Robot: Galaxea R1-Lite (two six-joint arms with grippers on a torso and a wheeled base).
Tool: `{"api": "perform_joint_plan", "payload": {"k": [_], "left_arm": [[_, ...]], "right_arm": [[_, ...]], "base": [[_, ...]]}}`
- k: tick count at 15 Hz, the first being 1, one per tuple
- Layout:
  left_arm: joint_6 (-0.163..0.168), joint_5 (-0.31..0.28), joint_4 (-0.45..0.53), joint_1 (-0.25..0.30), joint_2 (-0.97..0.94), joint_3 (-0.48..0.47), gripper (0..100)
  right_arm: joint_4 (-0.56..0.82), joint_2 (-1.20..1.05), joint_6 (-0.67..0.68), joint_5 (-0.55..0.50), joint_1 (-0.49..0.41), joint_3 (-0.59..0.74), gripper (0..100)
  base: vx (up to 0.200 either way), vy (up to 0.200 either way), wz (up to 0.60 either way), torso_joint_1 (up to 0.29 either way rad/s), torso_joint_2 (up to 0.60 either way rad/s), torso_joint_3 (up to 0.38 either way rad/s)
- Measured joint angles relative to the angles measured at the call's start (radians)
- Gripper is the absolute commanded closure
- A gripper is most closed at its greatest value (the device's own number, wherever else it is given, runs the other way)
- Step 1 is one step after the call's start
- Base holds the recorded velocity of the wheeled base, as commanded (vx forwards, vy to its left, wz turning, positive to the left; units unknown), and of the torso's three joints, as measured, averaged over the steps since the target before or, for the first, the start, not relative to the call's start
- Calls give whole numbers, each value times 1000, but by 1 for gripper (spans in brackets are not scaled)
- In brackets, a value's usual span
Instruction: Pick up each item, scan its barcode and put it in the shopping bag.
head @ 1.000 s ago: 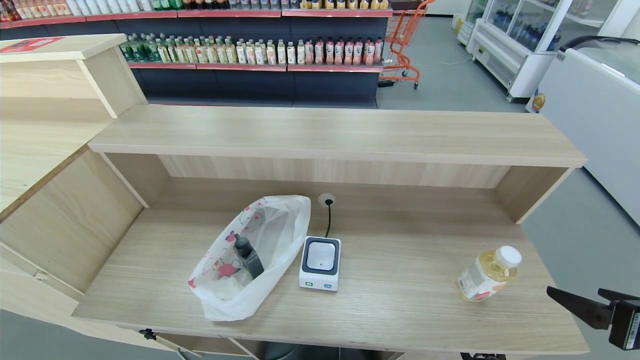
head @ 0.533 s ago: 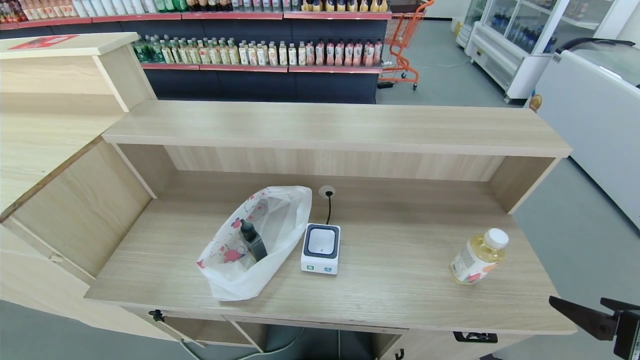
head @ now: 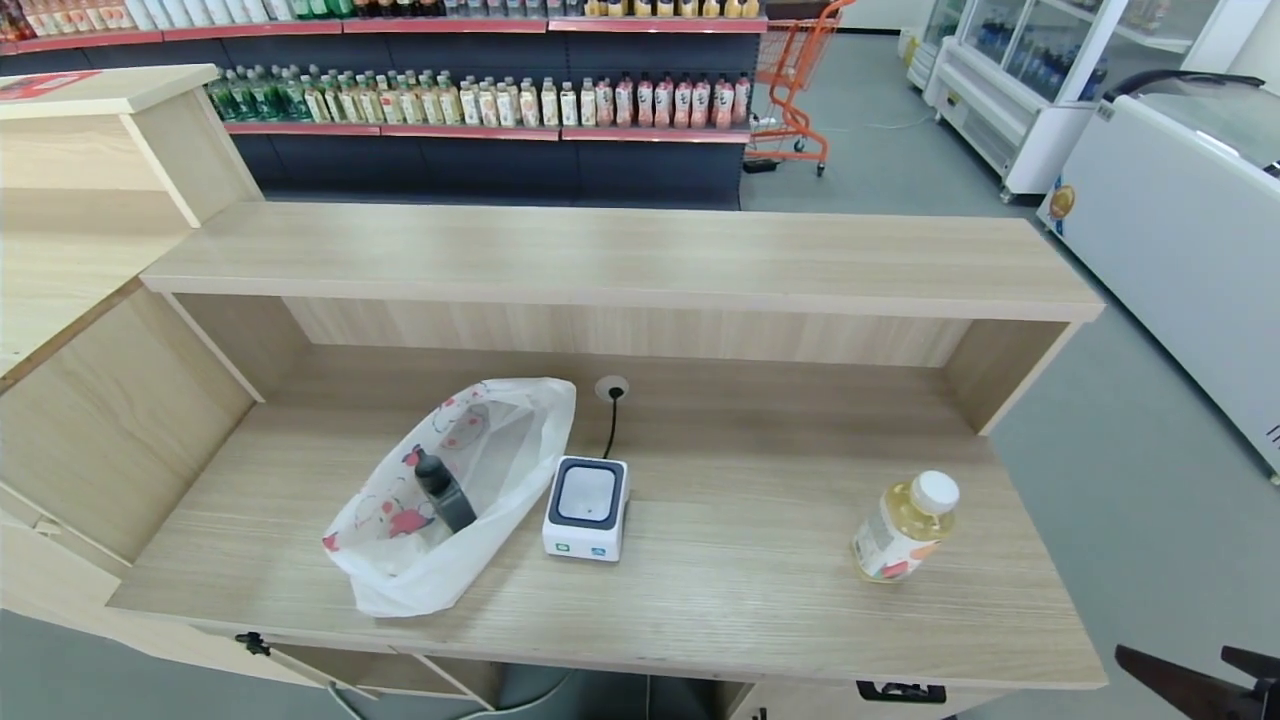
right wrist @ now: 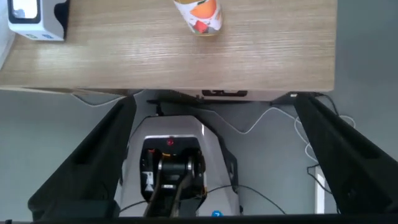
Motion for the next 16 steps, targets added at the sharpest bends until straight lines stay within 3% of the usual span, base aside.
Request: {"api": "perform_joint_plan", "payload": {"k": [6, 10, 16], "left_arm": [[0, 0, 0, 0, 0, 0, 0], [-1, 0, 0, 0, 0, 0, 0], [-1, 0, 0, 0, 0, 0, 0]], "right_arm": [[-33, 131, -10, -155, -7, -88, 0], [-176, 361, -21, -217, 69, -132, 0], [-434, 616, -13, -224, 186, -64, 0]], "base": [[0, 0, 0, 0, 0, 0], [0, 0, 0, 0, 0, 0], [0, 0, 0, 0, 0, 0]]}}
